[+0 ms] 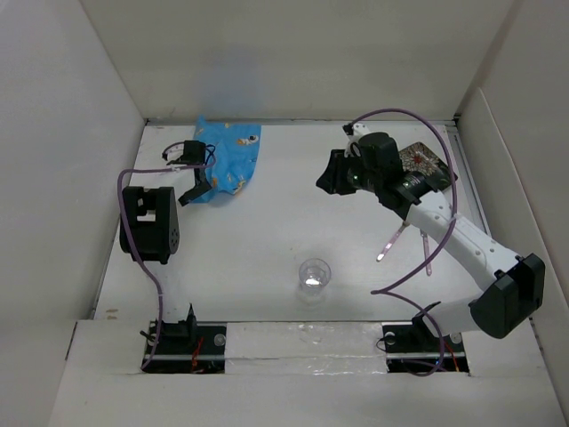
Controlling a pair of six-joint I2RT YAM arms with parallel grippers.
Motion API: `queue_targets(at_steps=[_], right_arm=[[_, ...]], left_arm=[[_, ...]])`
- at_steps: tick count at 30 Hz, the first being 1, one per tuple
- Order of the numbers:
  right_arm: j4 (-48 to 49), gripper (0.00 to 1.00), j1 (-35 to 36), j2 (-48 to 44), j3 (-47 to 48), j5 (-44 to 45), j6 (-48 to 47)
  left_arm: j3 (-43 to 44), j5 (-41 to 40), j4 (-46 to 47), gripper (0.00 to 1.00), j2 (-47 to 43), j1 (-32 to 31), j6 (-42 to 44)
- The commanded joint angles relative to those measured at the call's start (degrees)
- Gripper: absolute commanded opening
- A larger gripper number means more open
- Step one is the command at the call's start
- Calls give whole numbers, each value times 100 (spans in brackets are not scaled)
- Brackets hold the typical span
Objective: Set the dinner table for one person
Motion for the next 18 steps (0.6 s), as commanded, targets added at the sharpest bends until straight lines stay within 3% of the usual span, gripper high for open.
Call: queue_targets(at_steps=[1,7,9,10,11,13,18], right_arm=[[248,38,62,-203,97,75,-68],[266,38,62,-343,27,172,-33],[283,38,62,-352,9,181,-33],[283,38,62,-352,27,181,-33],[283,38,62,-352,44,172,-33],[266,38,62,-335,79,163,-33],[283,38,9,-282,115,119,-42]], left_arm=[[299,-320,-327,49,342,52,140],[10,-522,-327,45,527,52,201],[-8,-488,-292,37,519,52,271],[1,-461,-292,18,527,52,298],[27,-461,-336,9,527,52,307],[62,-478,-371,1,536,52,342],[-130,-435,-354,0,361,105,473]])
